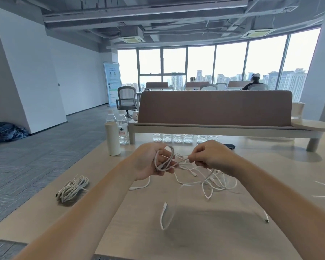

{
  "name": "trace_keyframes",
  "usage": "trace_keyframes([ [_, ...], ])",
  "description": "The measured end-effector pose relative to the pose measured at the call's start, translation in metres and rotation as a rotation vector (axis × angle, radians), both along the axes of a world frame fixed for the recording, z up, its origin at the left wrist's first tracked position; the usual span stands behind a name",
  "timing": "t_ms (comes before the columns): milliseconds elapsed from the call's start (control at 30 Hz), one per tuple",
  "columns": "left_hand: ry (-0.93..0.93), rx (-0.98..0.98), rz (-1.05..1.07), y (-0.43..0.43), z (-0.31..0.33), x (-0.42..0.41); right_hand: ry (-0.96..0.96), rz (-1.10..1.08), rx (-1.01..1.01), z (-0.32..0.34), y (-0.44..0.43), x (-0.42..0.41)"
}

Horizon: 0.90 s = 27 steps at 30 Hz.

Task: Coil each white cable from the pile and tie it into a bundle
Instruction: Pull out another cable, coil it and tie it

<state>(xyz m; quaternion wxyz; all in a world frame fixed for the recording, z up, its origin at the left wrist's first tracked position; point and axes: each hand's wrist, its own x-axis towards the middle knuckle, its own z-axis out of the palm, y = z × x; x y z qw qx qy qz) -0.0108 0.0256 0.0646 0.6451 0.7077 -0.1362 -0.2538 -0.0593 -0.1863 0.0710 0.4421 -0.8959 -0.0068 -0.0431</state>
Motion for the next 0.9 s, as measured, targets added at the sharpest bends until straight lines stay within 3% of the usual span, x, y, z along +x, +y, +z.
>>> trace_keyframes([
  [167,-0.029,0.036,-0.061,-0.007,-0.003,-0.003,-0.081,-0.156,-0.186,0.007,0.019,0.005],
  [300,-0.041,0.032,-0.04,-0.013,-0.005,-0.002,-0.113,-0.212,-0.202,0.007,0.031,0.008],
  [433,-0.019,0.029,0.03,-0.017,-0.009,0.0,-0.108,-0.182,0.05,0.0,0.039,0.008],
  [533,-0.003,-0.012,0.095,-0.016,-0.011,0.002,-0.119,-0.041,0.2,-0.004,0.038,0.001],
  [733,0.085,-0.156,0.117,-0.002,0.002,0.004,-0.114,0.071,0.071,-0.014,0.011,0.001],
  [900,0.108,-0.189,0.09,0.003,0.011,0.002,-0.065,0.049,0.339,-0.019,-0.006,0.0],
])
